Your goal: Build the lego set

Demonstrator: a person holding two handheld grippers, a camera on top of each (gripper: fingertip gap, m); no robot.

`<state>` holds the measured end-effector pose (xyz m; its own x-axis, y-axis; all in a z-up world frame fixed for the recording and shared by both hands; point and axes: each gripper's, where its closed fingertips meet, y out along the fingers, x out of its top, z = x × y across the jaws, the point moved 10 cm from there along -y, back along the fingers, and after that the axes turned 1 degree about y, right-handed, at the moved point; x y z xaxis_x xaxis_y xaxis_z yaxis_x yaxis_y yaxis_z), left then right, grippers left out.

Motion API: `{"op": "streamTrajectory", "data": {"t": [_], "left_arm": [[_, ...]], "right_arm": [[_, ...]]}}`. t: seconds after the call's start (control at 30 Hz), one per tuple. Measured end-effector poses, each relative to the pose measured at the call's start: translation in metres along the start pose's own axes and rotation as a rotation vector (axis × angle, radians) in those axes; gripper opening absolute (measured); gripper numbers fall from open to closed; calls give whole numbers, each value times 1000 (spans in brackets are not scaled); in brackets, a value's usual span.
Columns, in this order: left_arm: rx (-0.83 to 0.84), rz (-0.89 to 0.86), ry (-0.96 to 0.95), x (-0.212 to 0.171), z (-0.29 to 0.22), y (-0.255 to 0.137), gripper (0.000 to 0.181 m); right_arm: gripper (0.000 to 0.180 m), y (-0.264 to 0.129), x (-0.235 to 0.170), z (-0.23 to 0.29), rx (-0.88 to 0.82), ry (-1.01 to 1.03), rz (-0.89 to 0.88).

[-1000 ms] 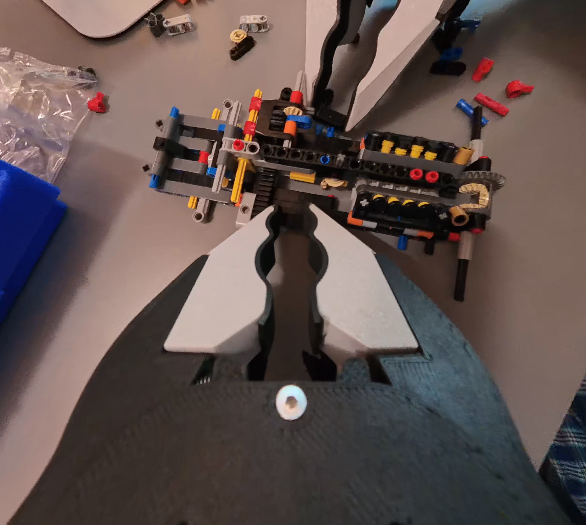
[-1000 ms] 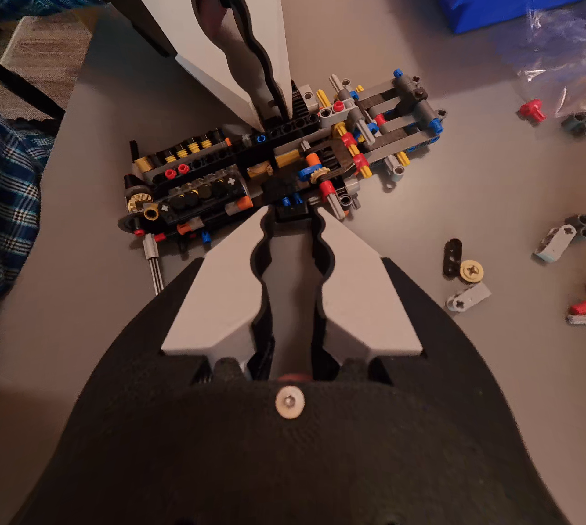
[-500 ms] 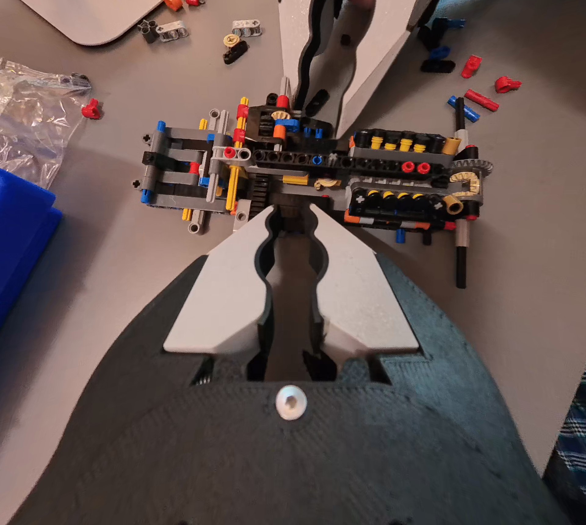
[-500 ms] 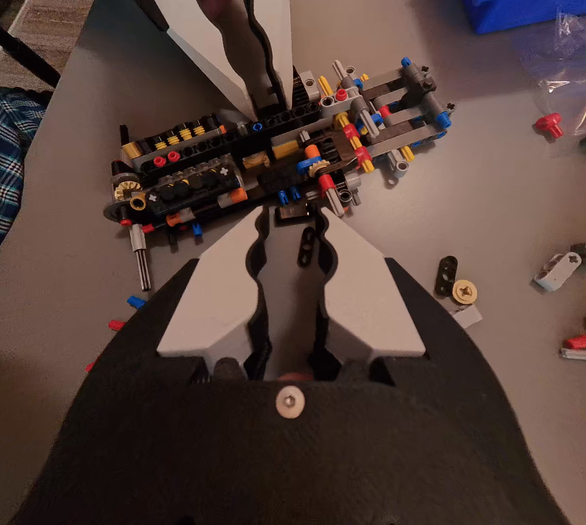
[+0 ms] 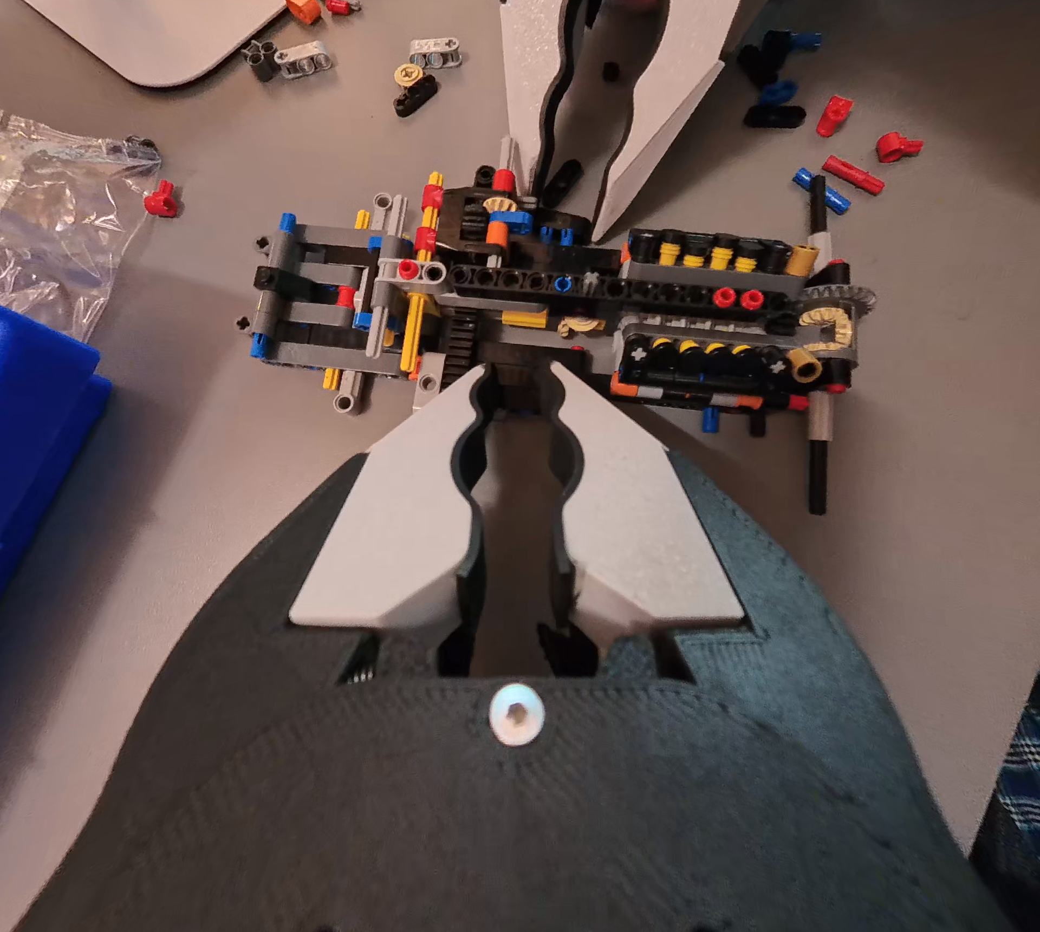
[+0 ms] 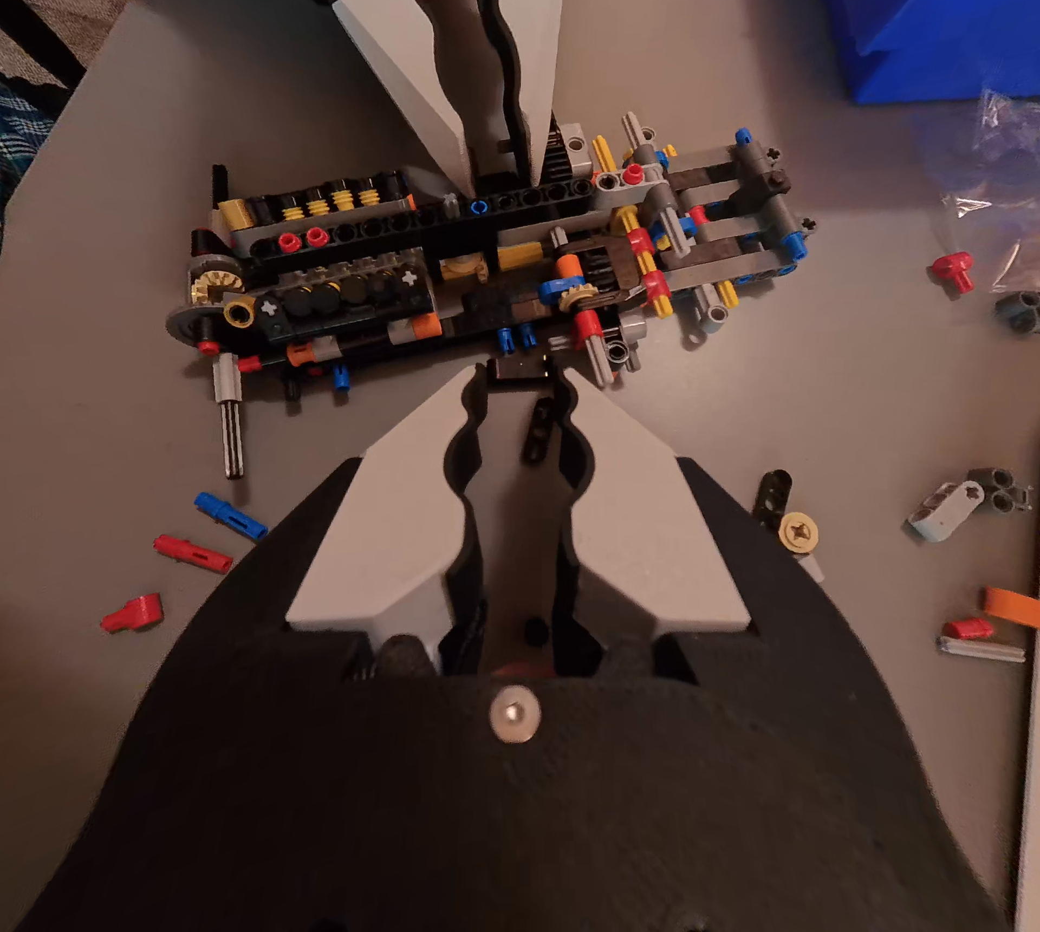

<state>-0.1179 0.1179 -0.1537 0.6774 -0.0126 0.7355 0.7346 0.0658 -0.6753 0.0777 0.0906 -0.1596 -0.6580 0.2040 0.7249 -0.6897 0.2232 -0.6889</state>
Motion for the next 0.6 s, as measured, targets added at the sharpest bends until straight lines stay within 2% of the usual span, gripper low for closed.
{"op": "streamTrajectory", "data": {"t": [0.3, 0.6], "left_arm": [[-19, -8, 28, 1, 3, 2, 13], [-63, -16, 84, 6, -1, 11, 6]], "right_arm": [[20, -3, 1, -10, 43, 73, -29], [20, 1, 5, -15, 47, 61, -41]]}}
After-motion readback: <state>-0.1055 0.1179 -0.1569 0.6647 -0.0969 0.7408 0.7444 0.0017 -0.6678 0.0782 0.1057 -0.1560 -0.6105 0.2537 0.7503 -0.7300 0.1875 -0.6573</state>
